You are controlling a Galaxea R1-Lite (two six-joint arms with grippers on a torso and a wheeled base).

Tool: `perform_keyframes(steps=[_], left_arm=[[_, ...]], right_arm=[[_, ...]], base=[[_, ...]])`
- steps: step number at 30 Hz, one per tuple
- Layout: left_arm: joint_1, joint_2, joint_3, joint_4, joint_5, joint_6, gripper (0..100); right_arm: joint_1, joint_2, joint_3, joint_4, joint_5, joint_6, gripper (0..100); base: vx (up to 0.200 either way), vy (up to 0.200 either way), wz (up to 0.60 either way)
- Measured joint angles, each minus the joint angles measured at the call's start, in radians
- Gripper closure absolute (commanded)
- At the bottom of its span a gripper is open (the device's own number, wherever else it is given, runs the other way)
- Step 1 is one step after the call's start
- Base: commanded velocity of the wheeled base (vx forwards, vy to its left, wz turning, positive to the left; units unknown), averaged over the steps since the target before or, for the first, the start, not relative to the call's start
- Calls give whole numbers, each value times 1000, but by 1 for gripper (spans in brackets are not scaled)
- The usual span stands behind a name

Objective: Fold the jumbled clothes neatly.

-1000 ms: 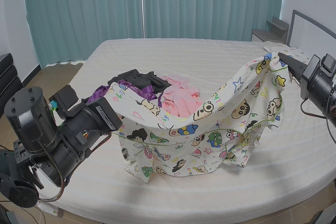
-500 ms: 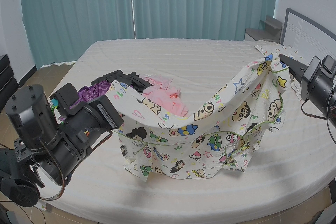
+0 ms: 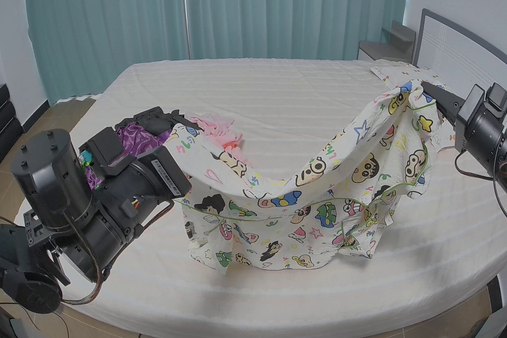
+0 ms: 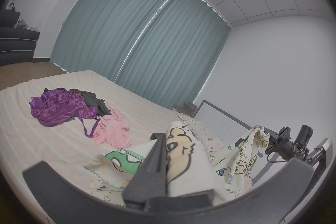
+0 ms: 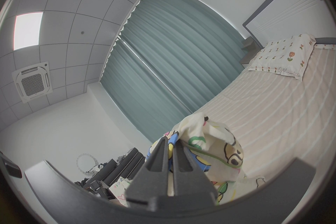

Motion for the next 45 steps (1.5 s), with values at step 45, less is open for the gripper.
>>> perform_keyframes(steps=[45], left_arm=[[-1,-142,43,7,7,5,100]], right_arm=[[11,-200,77,7,174,-50,100]], base=[[-93,-76,0]])
